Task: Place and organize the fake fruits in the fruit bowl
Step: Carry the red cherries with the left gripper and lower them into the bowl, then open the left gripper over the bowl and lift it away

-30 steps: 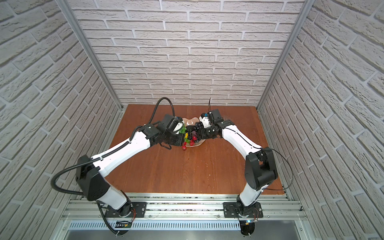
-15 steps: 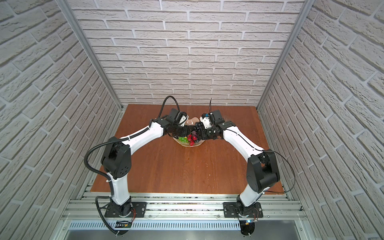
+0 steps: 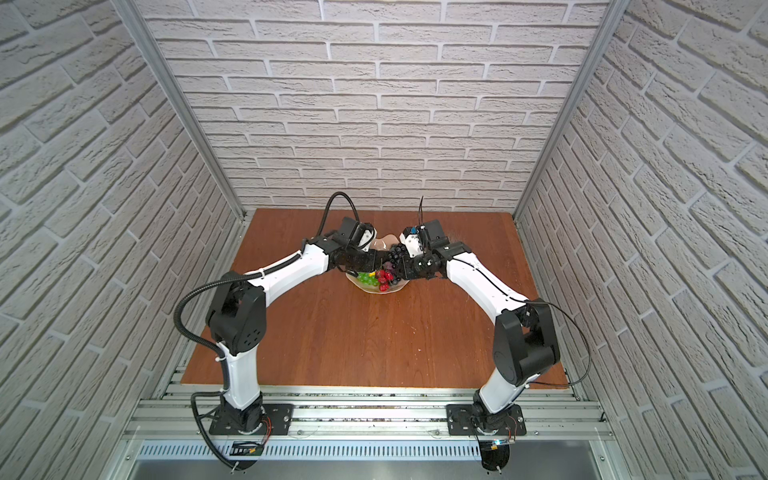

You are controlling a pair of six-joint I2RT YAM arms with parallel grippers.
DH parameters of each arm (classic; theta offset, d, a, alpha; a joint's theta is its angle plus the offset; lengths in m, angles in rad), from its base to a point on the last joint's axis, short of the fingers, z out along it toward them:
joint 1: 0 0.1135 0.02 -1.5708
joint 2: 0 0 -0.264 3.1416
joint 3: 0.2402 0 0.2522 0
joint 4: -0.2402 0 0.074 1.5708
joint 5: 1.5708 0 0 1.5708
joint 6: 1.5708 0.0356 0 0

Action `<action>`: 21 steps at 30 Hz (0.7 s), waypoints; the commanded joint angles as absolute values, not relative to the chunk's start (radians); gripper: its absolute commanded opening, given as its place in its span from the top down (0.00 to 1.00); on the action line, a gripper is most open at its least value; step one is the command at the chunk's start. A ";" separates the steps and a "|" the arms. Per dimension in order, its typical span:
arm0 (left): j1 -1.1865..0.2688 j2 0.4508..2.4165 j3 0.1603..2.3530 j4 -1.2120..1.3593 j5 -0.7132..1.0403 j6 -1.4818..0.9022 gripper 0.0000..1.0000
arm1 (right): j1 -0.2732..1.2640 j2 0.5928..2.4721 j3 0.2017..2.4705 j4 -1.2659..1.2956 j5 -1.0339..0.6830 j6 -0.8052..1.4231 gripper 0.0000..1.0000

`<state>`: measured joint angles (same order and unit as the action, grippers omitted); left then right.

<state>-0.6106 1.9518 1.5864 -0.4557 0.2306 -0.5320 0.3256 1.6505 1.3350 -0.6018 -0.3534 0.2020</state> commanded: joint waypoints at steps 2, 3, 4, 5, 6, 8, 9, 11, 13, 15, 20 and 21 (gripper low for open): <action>-0.605 1.928 1.597 -0.458 0.216 -0.511 0.72 | 0.332 1.611 1.356 -0.602 -0.346 0.185 0.69; -0.604 1.922 1.596 -0.461 0.210 -0.508 0.65 | 0.333 1.608 1.354 -0.603 -0.345 0.187 0.69; -0.604 1.912 1.594 -0.463 0.205 -0.506 0.64 | 0.331 1.604 1.354 -0.604 -0.344 0.185 0.69; -0.604 1.904 1.595 -0.470 0.202 -0.502 0.64 | 0.332 1.601 1.354 -0.606 -0.343 0.186 0.69; -0.604 1.891 1.597 -0.480 0.199 -0.497 0.63 | 0.331 1.594 1.355 -0.609 -0.342 0.184 0.69; -0.601 1.864 1.598 -0.505 0.189 -0.491 0.58 | 0.332 1.583 1.358 -0.617 -0.333 0.178 0.68; -0.599 1.846 1.596 -0.518 0.182 -0.489 0.57 | 0.332 1.575 1.361 -0.622 -0.327 0.172 0.68; -0.590 1.803 1.583 -0.545 0.168 -0.490 0.50 | 0.332 1.564 1.369 -0.637 -0.309 0.164 0.67; -0.574 1.742 1.555 -0.557 0.157 -0.492 0.42 | 0.331 1.549 1.376 -0.651 -0.283 0.158 0.55; -0.556 1.678 1.528 -0.578 0.132 -0.498 0.31 | 0.332 1.537 1.386 -0.666 -0.250 0.151 0.18; -0.482 1.525 1.436 -0.611 -0.017 -0.489 0.02 | 0.329 1.531 1.430 -0.688 -0.108 0.137 0.02; -0.460 1.504 1.411 -0.606 -0.024 -0.488 0.02 | 0.330 1.527 1.434 -0.687 -0.069 0.135 0.01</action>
